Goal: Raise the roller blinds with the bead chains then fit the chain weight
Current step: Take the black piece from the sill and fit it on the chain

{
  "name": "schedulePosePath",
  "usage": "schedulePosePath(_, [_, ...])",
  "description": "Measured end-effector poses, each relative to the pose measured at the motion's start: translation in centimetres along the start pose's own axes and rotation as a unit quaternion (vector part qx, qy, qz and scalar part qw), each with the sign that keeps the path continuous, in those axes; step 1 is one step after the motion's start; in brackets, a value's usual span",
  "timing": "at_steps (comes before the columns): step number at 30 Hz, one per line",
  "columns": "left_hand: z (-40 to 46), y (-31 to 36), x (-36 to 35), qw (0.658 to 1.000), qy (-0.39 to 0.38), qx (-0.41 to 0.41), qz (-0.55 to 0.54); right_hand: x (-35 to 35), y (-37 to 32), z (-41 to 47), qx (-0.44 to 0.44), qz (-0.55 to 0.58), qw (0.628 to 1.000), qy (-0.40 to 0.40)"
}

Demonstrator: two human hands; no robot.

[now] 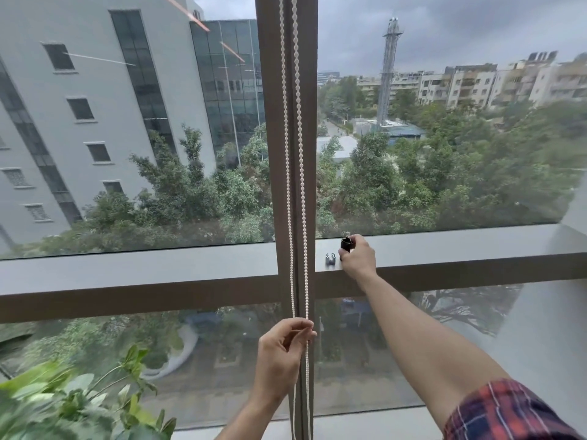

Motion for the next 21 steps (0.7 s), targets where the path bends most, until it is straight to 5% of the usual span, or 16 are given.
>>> schedulePosePath(10, [0.8,-0.4,-0.2,0.999,-0.023,-0.002,0.035,2.3,-1.4,-5.7,0.102,0.097,0.987,0.073])
schedulePosePath(21, [2.6,2.5,-0.2,0.996,-0.066,-0.054,0.036,-1.6,-3.0,-14.0,0.168,0.128,0.976,-0.051])
Point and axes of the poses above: each hand's wrist, its own z-axis towards the middle knuckle, its own x-axis out of the back of the hand, y = z × x, the point moved 8 cm from there along z, towards the middle knuckle, and after that the axes turned 1 degree about y, right-handed, at the moved point
